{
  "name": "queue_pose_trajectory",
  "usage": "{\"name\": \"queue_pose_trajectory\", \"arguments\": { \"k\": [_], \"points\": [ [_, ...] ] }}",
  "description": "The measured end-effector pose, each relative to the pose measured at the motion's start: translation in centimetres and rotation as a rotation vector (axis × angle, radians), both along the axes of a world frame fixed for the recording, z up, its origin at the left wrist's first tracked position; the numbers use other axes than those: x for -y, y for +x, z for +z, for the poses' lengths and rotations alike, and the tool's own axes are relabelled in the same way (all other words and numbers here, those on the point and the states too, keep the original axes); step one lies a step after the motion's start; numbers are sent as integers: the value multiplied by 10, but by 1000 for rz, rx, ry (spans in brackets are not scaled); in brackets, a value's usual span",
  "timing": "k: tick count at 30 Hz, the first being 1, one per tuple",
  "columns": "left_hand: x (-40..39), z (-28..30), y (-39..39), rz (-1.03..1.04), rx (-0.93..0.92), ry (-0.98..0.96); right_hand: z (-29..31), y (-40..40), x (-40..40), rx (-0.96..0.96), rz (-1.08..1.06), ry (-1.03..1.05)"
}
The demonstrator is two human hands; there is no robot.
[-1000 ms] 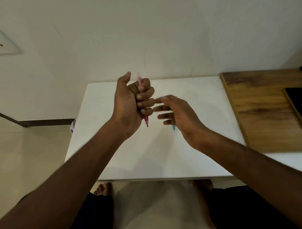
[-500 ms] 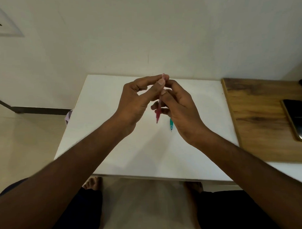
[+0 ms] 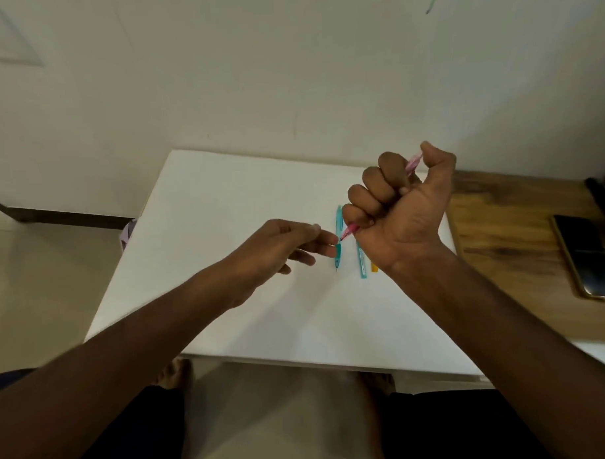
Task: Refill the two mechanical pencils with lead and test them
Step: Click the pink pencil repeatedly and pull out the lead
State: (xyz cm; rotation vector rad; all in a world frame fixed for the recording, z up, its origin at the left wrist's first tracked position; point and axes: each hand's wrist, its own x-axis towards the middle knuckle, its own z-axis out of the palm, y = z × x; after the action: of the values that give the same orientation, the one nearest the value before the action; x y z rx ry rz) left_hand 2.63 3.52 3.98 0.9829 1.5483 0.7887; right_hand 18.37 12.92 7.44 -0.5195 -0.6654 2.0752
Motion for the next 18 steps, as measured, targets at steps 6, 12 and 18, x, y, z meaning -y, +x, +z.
{"name": "queue_pose_trajectory", "arguments": {
  "k": [6,12,18],
  "points": [
    [8,-12,10,-3,54,97,5,-1,-2,-9,24,-15],
    [9,-17,17,59,140,205,12,-1,-8,29,-17,0],
    [8,-18,17,80,108,229,12,1,-6,22,-20,5]
  ]
}}
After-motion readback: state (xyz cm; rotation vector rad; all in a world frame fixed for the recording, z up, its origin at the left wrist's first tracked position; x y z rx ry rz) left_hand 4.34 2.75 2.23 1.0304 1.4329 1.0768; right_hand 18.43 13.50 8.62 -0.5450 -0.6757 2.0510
